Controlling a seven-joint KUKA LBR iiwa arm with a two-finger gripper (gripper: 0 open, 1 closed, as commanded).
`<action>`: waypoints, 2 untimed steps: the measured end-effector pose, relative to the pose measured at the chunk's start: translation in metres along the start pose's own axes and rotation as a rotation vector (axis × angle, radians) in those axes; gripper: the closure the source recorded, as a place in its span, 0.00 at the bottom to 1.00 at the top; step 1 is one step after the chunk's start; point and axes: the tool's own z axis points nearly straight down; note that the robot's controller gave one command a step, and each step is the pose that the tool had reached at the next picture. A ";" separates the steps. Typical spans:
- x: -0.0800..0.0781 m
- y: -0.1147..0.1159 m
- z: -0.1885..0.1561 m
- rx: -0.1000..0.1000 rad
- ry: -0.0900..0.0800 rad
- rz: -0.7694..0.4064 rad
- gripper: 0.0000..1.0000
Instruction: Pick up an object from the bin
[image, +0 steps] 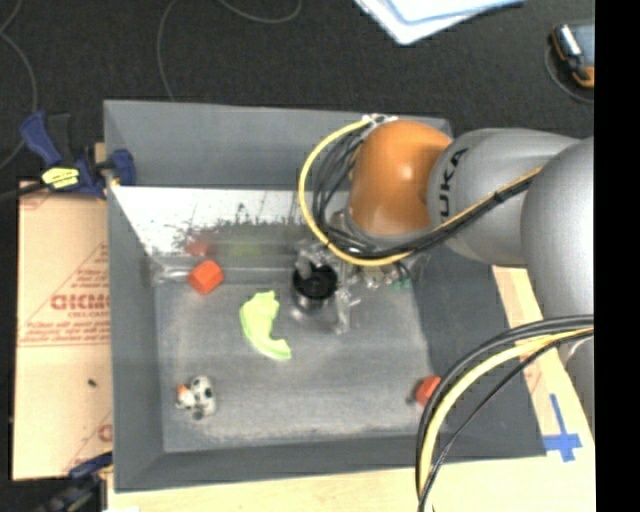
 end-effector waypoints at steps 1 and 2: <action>-0.016 0.011 0.002 -0.001 -0.017 0.294 1.00; -0.016 0.011 0.002 -0.001 -0.017 0.294 1.00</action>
Offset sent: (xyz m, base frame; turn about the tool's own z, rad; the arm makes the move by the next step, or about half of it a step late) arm 0.0000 0.0000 0.0000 0.0000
